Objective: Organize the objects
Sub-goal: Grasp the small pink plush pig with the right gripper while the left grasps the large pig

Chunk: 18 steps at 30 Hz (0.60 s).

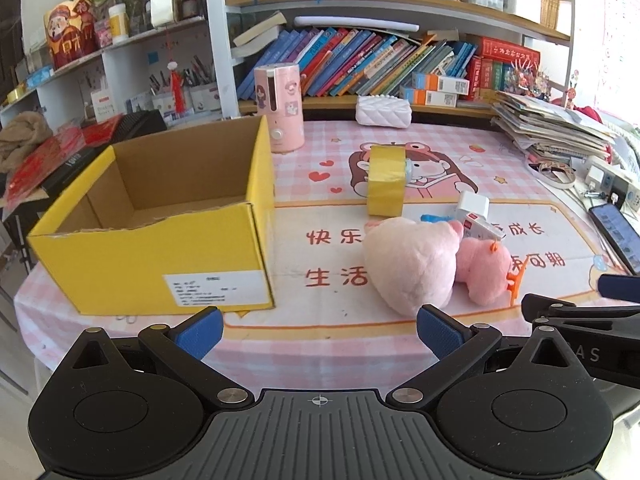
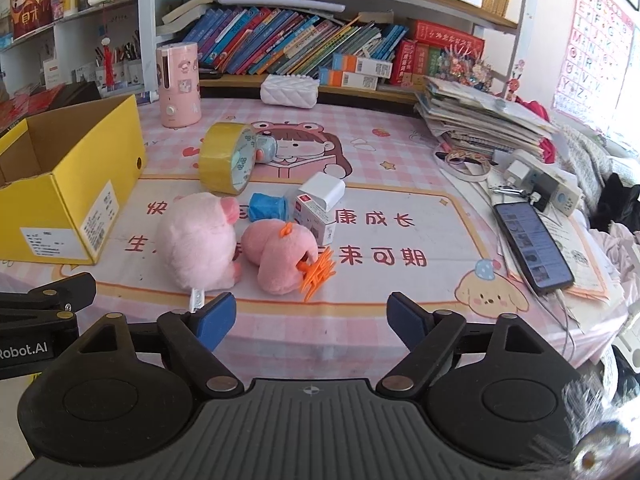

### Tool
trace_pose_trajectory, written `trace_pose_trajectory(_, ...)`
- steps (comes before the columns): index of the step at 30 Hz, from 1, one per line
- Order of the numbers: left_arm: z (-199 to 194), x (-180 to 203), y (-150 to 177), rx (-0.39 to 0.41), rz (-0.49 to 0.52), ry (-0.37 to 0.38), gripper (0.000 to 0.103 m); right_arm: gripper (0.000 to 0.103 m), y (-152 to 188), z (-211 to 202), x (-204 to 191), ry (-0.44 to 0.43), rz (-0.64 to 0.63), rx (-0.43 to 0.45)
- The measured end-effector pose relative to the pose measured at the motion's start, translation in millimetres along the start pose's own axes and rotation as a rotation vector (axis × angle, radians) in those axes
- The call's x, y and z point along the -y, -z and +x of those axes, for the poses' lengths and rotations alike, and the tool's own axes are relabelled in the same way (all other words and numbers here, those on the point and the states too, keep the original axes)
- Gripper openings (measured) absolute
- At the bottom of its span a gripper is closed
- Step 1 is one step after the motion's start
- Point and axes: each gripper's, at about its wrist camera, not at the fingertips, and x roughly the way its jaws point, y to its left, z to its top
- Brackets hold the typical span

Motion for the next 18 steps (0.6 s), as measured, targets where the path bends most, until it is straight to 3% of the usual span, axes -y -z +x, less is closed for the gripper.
trace_pose_trajectory(7, 17, 10, -9, -0.032, -0.041, -0.018, 0.103, 0.059, -17, 34, 12, -0.062, -0.035, -0.037)
trace_pose_trajectory(18, 26, 12, -17, -0.057, -0.138, -0.089, 0.103, 0.058, -38, 85, 17, -0.172, -0.128, -0.086)
